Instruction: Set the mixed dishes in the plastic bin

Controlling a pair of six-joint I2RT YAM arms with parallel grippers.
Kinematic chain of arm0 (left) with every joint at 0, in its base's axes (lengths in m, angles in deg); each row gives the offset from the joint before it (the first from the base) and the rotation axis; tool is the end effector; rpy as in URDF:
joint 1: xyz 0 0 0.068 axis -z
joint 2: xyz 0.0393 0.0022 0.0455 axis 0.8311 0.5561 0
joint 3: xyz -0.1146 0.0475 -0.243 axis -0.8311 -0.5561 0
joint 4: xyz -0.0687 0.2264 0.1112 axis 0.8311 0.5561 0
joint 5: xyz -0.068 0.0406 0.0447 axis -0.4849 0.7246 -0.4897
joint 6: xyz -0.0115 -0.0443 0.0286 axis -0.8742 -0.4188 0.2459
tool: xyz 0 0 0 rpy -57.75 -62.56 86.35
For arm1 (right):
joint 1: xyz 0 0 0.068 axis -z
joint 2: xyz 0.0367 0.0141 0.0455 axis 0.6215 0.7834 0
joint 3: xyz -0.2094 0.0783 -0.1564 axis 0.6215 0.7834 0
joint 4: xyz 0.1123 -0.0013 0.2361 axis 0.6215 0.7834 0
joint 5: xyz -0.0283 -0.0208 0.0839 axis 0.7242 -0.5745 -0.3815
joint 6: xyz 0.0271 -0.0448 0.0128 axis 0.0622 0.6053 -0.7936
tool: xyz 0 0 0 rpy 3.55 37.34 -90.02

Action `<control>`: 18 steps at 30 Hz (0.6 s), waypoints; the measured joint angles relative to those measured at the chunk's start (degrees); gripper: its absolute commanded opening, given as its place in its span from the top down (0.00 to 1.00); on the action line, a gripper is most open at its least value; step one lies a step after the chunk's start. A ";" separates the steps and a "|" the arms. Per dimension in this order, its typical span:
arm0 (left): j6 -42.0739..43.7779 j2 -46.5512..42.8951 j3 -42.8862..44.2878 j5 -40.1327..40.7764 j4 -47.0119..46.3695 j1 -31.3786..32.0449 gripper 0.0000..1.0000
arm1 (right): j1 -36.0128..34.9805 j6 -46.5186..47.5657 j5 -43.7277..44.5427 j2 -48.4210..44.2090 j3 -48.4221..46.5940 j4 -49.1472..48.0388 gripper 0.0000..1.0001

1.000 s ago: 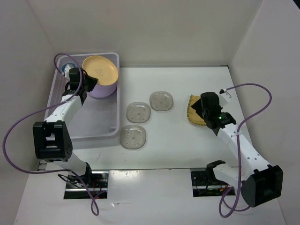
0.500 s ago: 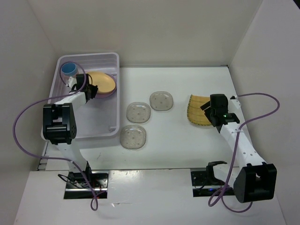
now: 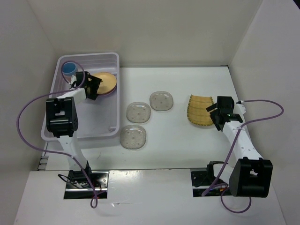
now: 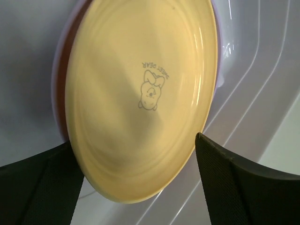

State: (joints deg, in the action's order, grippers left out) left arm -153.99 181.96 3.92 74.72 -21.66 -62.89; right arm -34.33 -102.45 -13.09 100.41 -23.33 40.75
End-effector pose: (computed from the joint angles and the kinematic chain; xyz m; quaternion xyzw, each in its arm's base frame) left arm 0.4459 0.0528 0.1833 -0.5624 0.6964 -0.2287 0.3827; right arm 0.2223 -0.0269 0.2343 0.5101 0.7784 0.0162 0.3655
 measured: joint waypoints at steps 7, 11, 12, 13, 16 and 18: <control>2.89 -3.61 -0.48 -2.67 5.33 -0.07 0.00 | 0.90 0.04 -0.98 1.40 1.05 -0.15 0.11; 6.27 -8.28 -0.52 -7.32 9.75 -1.07 0.00 | 0.96 0.09 -2.27 3.21 2.21 -0.04 0.11; 7.50 -9.29 -0.52 -9.94 10.27 -1.79 0.00 | 0.96 0.09 -2.45 3.69 2.27 -0.02 0.11; 8.48 -10.36 -0.52 -13.55 10.95 -2.78 0.00 | 0.96 0.15 -2.62 3.93 2.34 -0.09 0.11; 12.59 -13.55 -1.31 -20.90 13.60 -5.14 0.00 | 0.96 0.37 -3.06 4.20 2.47 -0.15 0.10; 15.93 -17.31 -3.63 -22.47 15.76 -5.90 0.00 | 0.96 0.48 -3.26 4.48 2.47 -0.37 0.10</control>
State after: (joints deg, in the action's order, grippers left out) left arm -138.06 164.65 0.29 52.26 -5.90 -68.79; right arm -33.37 -101.97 -16.35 104.89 -20.86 40.38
